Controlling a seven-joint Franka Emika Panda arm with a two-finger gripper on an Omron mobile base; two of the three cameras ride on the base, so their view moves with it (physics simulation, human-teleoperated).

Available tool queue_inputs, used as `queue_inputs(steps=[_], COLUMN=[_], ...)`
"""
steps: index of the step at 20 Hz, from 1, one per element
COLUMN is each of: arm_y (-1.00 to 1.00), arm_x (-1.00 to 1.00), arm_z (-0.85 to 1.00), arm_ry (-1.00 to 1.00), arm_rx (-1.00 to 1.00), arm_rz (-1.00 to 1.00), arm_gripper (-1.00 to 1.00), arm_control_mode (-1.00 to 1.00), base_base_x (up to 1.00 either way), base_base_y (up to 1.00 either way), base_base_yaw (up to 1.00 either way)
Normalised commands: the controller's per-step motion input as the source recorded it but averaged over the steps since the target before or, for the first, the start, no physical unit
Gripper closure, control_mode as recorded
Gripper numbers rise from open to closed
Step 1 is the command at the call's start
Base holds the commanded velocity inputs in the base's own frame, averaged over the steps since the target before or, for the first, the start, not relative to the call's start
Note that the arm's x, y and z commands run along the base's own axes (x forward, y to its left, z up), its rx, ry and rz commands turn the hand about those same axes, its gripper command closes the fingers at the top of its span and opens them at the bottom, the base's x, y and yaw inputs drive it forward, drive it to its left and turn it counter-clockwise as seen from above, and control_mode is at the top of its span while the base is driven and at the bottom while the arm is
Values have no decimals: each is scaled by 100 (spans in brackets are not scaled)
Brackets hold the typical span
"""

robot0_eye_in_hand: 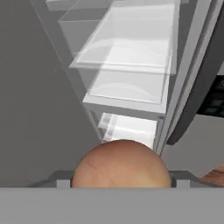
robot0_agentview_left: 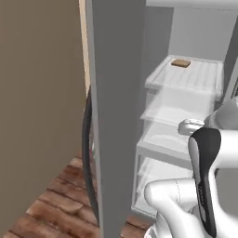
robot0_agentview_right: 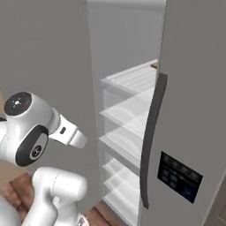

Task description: Pick up the orange and peach from the fridge and place one fruit on each plate on the dining counter.

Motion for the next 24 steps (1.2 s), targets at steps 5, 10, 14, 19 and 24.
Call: queue_inputs(steps=[5,10,14,19,24], arm_y=[0,0,0,0,0], arm_x=[0,0,0,0,0], arm_z=[0,0,0,0,0], arm_ry=[0,0,0,0,0], arm_rx=[0,0,0,0,0], arm_rz=[0,0,0,0,0], arm_gripper=[100,100,100,100,100], arm_control_mode=[100,100,100,100,100], base_base_x=[-97,-56,-37,-68,-69], base_base_y=[-34,-3,0,0,0], base_base_yaw=[43,51,57,60,63])
